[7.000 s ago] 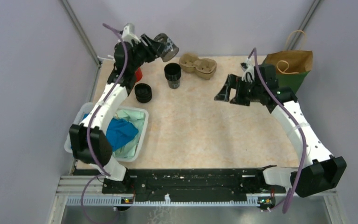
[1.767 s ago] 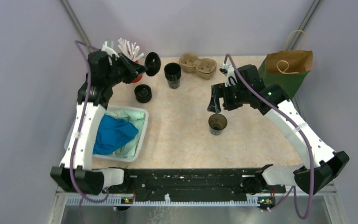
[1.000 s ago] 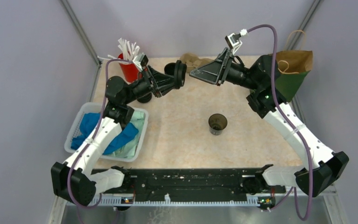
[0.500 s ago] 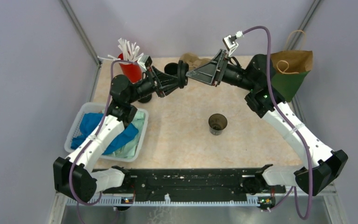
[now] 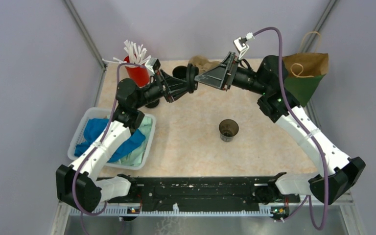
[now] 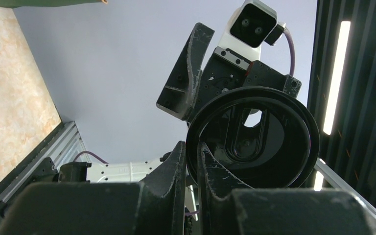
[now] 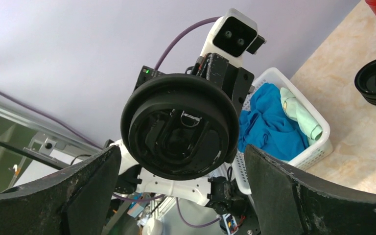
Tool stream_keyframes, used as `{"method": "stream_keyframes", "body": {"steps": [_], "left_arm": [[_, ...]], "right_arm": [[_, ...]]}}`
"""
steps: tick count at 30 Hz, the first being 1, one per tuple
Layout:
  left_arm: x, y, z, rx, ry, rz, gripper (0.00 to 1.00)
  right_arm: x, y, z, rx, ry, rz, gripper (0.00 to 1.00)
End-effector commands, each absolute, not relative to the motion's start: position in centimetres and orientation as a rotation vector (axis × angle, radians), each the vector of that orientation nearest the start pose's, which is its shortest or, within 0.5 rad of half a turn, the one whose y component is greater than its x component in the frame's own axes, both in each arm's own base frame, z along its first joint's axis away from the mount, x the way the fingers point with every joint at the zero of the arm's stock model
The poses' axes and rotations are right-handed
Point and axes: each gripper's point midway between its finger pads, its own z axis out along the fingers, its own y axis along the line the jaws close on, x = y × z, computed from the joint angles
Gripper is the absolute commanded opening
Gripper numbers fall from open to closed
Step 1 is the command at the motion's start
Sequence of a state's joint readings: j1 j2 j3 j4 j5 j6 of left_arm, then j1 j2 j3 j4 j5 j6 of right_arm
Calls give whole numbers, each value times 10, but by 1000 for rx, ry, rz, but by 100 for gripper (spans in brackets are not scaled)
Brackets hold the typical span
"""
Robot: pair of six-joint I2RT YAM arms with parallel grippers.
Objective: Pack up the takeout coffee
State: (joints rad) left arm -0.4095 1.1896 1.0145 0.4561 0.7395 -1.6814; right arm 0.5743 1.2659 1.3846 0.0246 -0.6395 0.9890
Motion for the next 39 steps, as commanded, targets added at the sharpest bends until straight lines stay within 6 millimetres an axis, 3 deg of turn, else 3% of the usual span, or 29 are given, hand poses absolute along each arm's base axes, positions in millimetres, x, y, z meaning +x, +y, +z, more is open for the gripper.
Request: {"method": "stream_keyframes", "body": {"steps": [1, 6, 18, 22, 25, 29, 32, 36, 39], "left_arm": [[247, -273, 449, -207, 1688, -2125, 17], [246, -276, 449, -199, 1694, -2129, 17], [246, -277, 444, -206, 1712, -2108, 18], [248, -277, 435, -190, 1740, -2037, 35], [251, -274, 417, -215, 1798, -1931, 51], [250, -269, 382, -241, 1900, -1806, 68], [245, -264, 348, -244, 2039, -1679, 80], [236, -260, 325, -208, 2124, -1602, 87], [229, -263, 310, -192, 2146, -1584, 89]], "right_arm": [[228, 317, 489, -354, 1582, 1710, 95], [230, 323, 484, -347, 1604, 1718, 95], [234, 323, 482, -325, 1627, 1704, 82], [236, 318, 477, -281, 1650, 1671, 78], [238, 310, 468, -249, 1677, 1613, 78], [242, 293, 444, -199, 1757, 1506, 78], [244, 269, 406, -185, 1882, 1331, 79], [231, 222, 343, -186, 2118, 970, 80], [213, 183, 308, -214, 2259, 728, 80]]}}
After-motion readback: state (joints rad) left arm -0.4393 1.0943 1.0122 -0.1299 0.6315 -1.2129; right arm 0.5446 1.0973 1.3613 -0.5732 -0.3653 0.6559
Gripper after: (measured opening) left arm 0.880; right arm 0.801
